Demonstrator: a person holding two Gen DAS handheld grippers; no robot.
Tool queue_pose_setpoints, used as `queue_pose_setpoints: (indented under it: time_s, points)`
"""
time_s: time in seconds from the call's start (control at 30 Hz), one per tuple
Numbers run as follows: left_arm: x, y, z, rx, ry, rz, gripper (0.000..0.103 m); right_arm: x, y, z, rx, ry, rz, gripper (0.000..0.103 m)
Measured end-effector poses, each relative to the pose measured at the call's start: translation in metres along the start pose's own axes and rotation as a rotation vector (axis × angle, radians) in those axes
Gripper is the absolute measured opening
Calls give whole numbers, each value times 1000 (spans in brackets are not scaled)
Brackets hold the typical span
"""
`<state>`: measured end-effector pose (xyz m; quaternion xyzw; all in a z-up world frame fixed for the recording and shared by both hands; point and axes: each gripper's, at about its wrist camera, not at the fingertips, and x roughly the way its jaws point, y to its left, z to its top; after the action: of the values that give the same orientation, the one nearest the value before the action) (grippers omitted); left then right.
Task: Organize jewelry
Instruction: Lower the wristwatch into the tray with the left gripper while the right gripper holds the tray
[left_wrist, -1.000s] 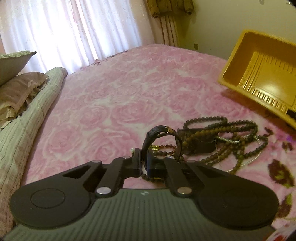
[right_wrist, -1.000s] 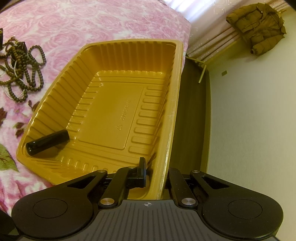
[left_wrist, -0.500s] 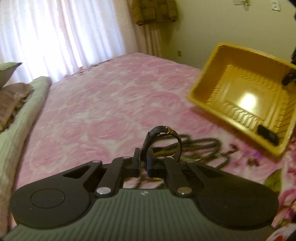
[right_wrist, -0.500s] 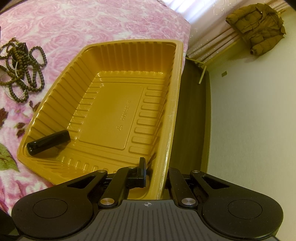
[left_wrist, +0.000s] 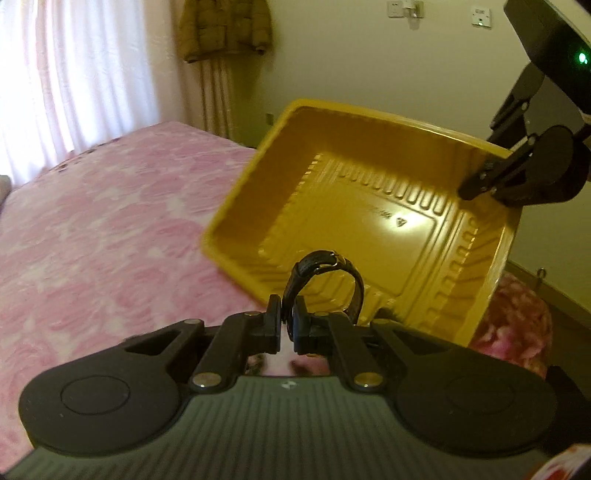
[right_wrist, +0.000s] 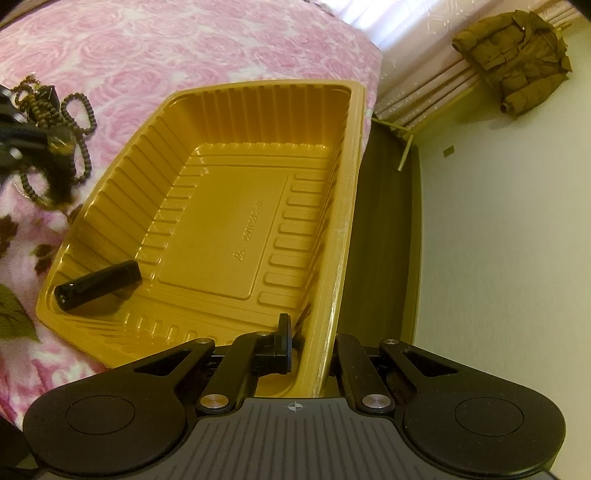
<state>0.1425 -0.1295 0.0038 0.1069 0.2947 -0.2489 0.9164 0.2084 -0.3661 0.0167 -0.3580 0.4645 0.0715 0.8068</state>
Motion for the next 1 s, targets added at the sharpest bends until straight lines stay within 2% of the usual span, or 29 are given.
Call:
queue_pose_setpoints:
  time_s: [0.23,0.63,0.67,0.73,0.77,0.8,1.0]
  points:
    - [21,-18,11,24,10,-12,5,0,-3,-2,3,-3,9,5]
    - [38,-20,15,24,23,-22,6,1,-4,-5,7,-5,14,5]
    - [38,-21,16,23,23,-20,7,1,-4,-5,7,-5,14,5]
    - [40,-21,16,18,18,-23,18,1,-4,-5,7,-4,14,5]
    - [40,-20,16,11,15,-21,33,1,-4,-5,8,-5,18,5]
    - [38,-19,16,5,2,-16,36,1,-4,-5,7,-5,16,5]
    - [21,-1,9,-40,-24,8,35,2,-4,-4,6,-5,16,5]
